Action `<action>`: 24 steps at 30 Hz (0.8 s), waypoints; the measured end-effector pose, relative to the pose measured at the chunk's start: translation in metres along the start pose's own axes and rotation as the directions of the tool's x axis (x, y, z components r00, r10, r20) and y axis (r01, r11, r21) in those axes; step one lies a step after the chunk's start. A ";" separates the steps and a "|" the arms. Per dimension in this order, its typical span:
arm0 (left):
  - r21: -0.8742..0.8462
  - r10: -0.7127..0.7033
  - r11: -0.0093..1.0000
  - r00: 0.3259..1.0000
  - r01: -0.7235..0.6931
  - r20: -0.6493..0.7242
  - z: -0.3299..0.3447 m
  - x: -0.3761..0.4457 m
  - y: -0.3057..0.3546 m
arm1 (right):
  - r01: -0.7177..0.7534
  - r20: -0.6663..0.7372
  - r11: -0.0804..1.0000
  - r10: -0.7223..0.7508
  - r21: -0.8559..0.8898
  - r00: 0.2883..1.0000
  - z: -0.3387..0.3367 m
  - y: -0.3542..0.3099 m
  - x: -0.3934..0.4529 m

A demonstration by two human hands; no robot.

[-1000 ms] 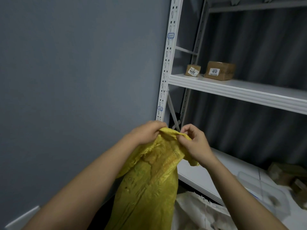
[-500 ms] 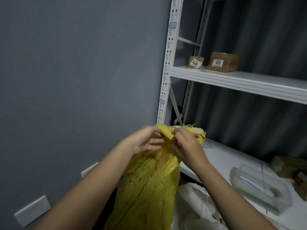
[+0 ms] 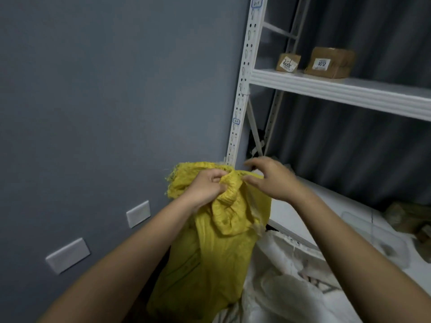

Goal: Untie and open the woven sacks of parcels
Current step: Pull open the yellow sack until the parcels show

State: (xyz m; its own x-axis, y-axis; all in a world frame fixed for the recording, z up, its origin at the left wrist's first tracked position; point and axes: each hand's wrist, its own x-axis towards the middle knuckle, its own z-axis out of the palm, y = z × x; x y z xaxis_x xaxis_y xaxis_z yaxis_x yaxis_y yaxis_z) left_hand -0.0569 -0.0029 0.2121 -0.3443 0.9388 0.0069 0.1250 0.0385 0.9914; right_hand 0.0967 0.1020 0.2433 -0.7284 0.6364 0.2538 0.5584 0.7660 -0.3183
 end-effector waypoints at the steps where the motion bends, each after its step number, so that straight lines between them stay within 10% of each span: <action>1: 0.016 -0.003 1.000 1.000 0.003 0.007 -0.002 -0.005 -0.001 | -0.072 0.088 0.997 0.074 -0.029 0.993 0.011 0.004 0.003; 6: 0.052 -0.007 0.999 0.993 0.013 -0.118 -0.009 -0.018 -0.019 | -0.143 -0.043 0.949 0.161 0.279 0.986 0.076 0.004 -0.011; 10: 0.048 -0.045 0.997 0.947 0.064 -0.319 -0.018 -0.016 -0.048 | -0.312 -0.150 0.609 0.587 0.729 0.796 0.086 0.025 -0.030; 14: 0.065 -0.052 0.994 0.923 0.083 -0.381 -0.012 -0.008 -0.060 | -0.666 0.030 0.568 0.750 0.483 0.661 0.098 0.053 -0.063; 17: 0.214 0.094 0.977 0.946 -0.027 -0.312 -0.002 0.001 -0.055 | -0.539 -0.157 0.755 0.624 0.372 0.766 0.081 0.049 -0.061; 20: 0.358 0.196 0.927 0.958 -0.111 -0.209 0.003 0.008 -0.050 | -0.119 -0.409 0.979 0.178 0.165 0.895 0.046 0.021 -0.040; 24: 0.445 0.247 0.880 0.960 -0.164 -0.135 -0.001 0.002 -0.040 | 0.394 0.031 0.897 -0.396 -0.200 0.918 0.023 -0.014 0.000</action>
State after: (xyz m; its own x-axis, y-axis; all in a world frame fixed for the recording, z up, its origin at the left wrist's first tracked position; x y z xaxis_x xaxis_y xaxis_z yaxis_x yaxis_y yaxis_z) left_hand -0.0641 -0.0027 0.1726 -0.4248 0.8643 0.2694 0.5809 0.0320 0.8134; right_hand 0.0796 0.0896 0.2272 -0.9021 0.2775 0.3304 0.2932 0.9561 -0.0025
